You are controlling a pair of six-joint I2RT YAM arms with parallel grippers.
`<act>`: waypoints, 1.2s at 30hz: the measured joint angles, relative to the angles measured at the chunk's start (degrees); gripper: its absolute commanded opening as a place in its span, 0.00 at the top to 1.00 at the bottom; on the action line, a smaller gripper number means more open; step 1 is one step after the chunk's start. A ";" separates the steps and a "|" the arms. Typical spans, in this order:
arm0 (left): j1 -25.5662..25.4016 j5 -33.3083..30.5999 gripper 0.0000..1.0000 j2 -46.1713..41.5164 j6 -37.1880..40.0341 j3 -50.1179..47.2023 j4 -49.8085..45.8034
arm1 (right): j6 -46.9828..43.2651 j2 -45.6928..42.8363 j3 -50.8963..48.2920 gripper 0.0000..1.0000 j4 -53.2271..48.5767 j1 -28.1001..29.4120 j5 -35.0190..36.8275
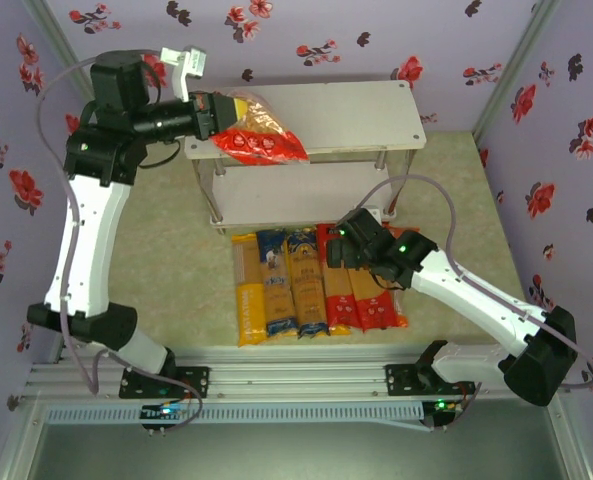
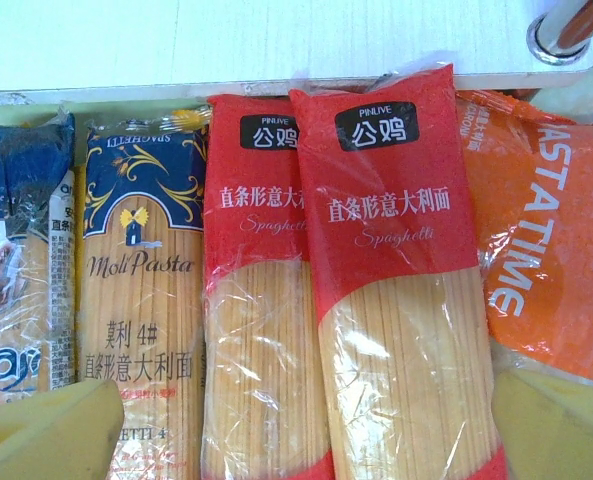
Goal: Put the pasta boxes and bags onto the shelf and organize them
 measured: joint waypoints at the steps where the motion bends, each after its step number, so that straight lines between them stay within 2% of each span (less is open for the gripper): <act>1: 0.63 0.63 1.00 1.01 0.04 0.24 0.59 | -0.24 0.02 0.00 0.05 0.00 0.00 0.00; 8: 4.28 7.63 1.00 5.70 0.52 2.60 7.41 | -1.11 1.95 0.52 0.04 0.59 0.00 0.00; 13: 6.91 14.53 1.00 9.57 -2.05 3.06 18.64 | -1.86 4.76 2.05 0.04 0.98 0.00 -0.02; 19: 11.50 23.54 1.00 19.63 -22.99 3.15 48.96 | -2.40 6.84 3.08 0.04 1.18 0.00 -0.02; 23: 13.70 27.91 1.00 29.03 -43.60 3.45 72.50 | -2.40 7.02 3.10 0.04 1.18 0.00 -0.02; 26: 14.32 30.58 1.00 33.44 -53.99 2.89 82.14 | -2.40 7.02 3.10 0.04 1.16 -0.02 -0.02; 30: 14.36 32.72 1.00 32.17 -60.13 -2.19 89.70 | -2.40 7.04 3.30 0.04 1.16 -0.28 -0.02; 36: 14.43 37.18 1.00 22.91 -62.27 -14.29 94.68 | -2.40 7.41 3.87 0.04 1.27 -0.28 -0.28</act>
